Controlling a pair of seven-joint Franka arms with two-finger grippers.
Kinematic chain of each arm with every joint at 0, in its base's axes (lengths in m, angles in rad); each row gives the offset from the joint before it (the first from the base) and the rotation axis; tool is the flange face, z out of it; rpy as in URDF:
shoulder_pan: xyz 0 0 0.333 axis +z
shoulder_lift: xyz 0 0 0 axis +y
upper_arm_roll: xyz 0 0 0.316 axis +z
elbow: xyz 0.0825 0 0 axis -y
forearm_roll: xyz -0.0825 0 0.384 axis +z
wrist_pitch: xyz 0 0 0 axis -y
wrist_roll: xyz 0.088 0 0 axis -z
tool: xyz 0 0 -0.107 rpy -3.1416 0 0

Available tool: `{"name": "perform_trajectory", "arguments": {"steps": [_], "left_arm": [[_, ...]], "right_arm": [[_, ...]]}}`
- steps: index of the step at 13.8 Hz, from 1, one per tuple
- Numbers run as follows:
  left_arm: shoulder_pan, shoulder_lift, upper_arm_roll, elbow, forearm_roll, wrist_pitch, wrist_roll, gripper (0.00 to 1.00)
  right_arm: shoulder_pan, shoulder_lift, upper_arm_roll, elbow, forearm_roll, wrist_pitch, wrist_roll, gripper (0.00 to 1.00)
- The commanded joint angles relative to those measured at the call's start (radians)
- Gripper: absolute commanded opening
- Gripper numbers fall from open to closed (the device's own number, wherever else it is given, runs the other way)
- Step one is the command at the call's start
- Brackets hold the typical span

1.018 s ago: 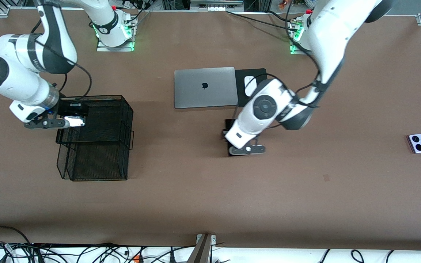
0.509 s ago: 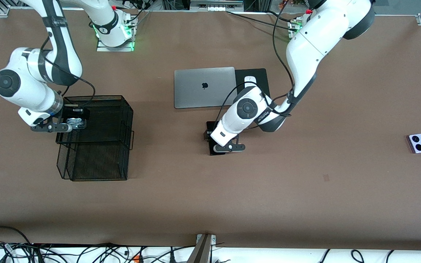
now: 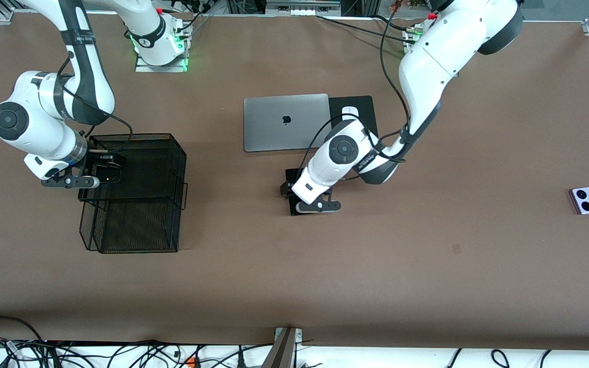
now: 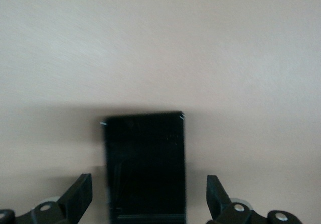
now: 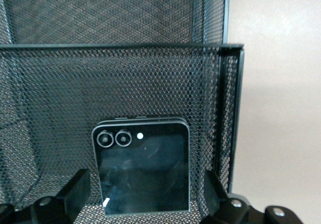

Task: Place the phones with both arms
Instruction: 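Release the tall phone beside the laptop while the right gripper returns there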

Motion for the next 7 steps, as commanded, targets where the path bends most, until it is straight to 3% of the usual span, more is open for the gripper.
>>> {"name": "perform_trajectory", "arguments": {"steps": [1, 4, 7], "left_arm": [[0.046, -0.136, 0.014, -0.011, 0.021, -0.288, -0.028, 1.00], [0.106, -0.217, 0.018, -0.011, 0.081, -0.553, -0.018, 1.00], [0.151, -0.239, 0.018, -0.013, 0.254, -0.785, -0.012, 1.00]], "right_arm": [[-0.007, -0.011, 0.001, 0.113, 0.020, -0.136, -0.020, 1.00], [-0.004, -0.018, 0.004, 0.285, 0.020, -0.340, -0.003, 1.00], [0.027, -0.016, 0.012, 0.420, 0.019, -0.477, 0.086, 1.00]]}}
